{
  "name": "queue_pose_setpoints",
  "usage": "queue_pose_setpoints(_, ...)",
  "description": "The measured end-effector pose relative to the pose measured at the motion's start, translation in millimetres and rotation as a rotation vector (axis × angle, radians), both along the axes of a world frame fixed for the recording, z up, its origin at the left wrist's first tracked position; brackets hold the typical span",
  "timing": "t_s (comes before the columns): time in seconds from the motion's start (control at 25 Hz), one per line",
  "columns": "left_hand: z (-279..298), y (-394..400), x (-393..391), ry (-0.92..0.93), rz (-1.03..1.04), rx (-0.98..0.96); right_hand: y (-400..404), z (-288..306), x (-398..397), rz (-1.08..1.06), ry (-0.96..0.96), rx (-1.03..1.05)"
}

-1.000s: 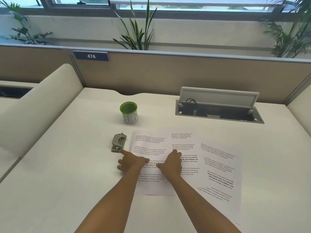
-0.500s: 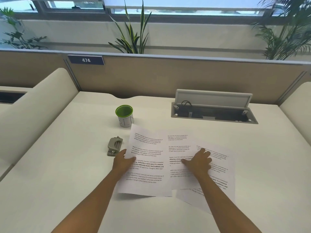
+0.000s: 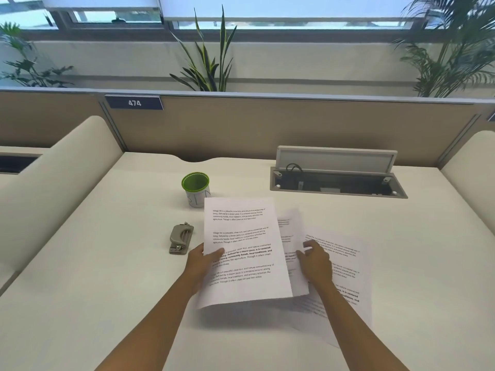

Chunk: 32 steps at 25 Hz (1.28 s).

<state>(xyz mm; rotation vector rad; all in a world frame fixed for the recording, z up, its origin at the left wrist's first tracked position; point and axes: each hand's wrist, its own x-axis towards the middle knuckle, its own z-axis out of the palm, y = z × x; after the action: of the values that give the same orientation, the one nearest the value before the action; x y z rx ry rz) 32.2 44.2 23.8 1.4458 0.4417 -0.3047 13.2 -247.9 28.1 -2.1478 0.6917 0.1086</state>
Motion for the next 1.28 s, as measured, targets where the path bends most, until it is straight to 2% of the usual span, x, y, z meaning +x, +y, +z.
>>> queue_pose_setpoints(0.16,1,-11,0,-0.006,-0.044,0.001,-11,-6,-16,-0.011,-0.142,0.289)
queue_pose_setpoints(0.32,5,-21,3,-0.022,-0.102,0.101,-17,-8,-24,-0.007,-0.171,0.44)
queue_pose_setpoints(0.44,11,-29,4,0.009,-0.095,0.149,-16,-2,-26,0.036,-0.179,0.482)
queue_pose_setpoints(0.52,14,-34,4,0.07,-0.074,0.045,-16,1,-27,0.077,-0.169,0.493)
queue_pose_setpoints(0.6,16,-40,3,0.086,-0.138,-0.094,-17,3,-32,0.091,-0.159,0.495)
queue_pose_setpoints(0.68,20,-49,1,0.052,-0.229,-0.151,-21,6,-39,0.037,-0.136,0.516)
queue_pose_setpoints(0.84,28,-85,0,0.003,-0.337,-0.092,-44,14,-46,-0.101,-0.021,0.458)
queue_pose_setpoints(0.96,29,-126,-2,-0.019,-0.386,0.008,-65,12,-59,-0.127,-0.065,0.295)
queue_pose_setpoints(1.04,26,-155,-7,-0.028,-0.399,0.123,-73,8,-68,-0.227,-0.065,0.218)
queue_pose_setpoints(1.12,19,-182,-11,-0.041,-0.434,0.317,-80,1,-73,-0.322,0.016,0.056)
queue_pose_setpoints(1.2,13,-202,-14,-0.046,-0.463,0.599,-85,-2,-75,-0.355,0.152,-0.099)
queue_pose_setpoints(1.28,8,-215,-16,-0.037,-0.516,0.842,-87,-3,-77,-0.37,0.203,-0.125)
